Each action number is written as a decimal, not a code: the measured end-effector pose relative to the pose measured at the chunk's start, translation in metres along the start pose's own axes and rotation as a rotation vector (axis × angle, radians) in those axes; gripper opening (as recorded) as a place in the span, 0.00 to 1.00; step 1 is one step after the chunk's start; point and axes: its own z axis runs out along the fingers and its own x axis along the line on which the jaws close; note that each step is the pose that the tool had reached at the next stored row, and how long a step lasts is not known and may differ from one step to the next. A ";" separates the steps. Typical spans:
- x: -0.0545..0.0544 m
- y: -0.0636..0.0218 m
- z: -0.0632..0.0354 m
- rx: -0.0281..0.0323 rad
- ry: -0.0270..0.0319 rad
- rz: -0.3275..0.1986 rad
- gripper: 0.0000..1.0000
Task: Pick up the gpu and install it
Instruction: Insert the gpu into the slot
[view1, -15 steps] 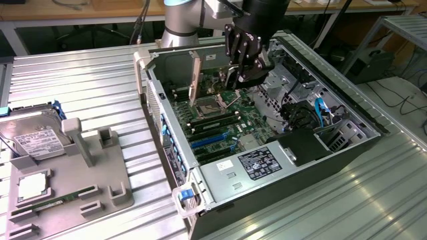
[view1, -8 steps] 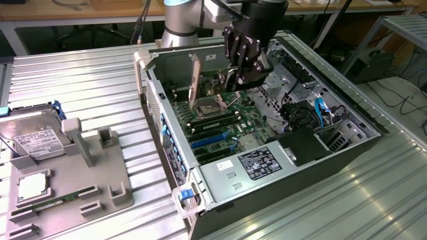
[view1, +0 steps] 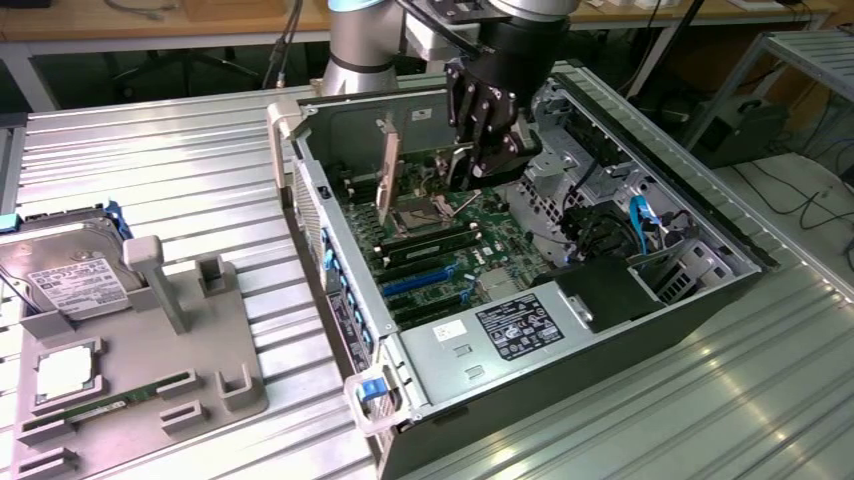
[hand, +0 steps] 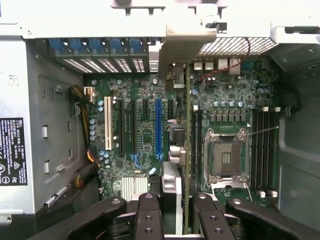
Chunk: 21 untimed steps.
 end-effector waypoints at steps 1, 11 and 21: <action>0.000 0.0000 0.0012 0.0000 -0.0001 0.000 0.29; 0.000 -0.0002 0.0138 0.0000 -0.0001 0.000 0.29; 0.001 -0.0004 0.0266 0.0000 0.0001 0.000 0.29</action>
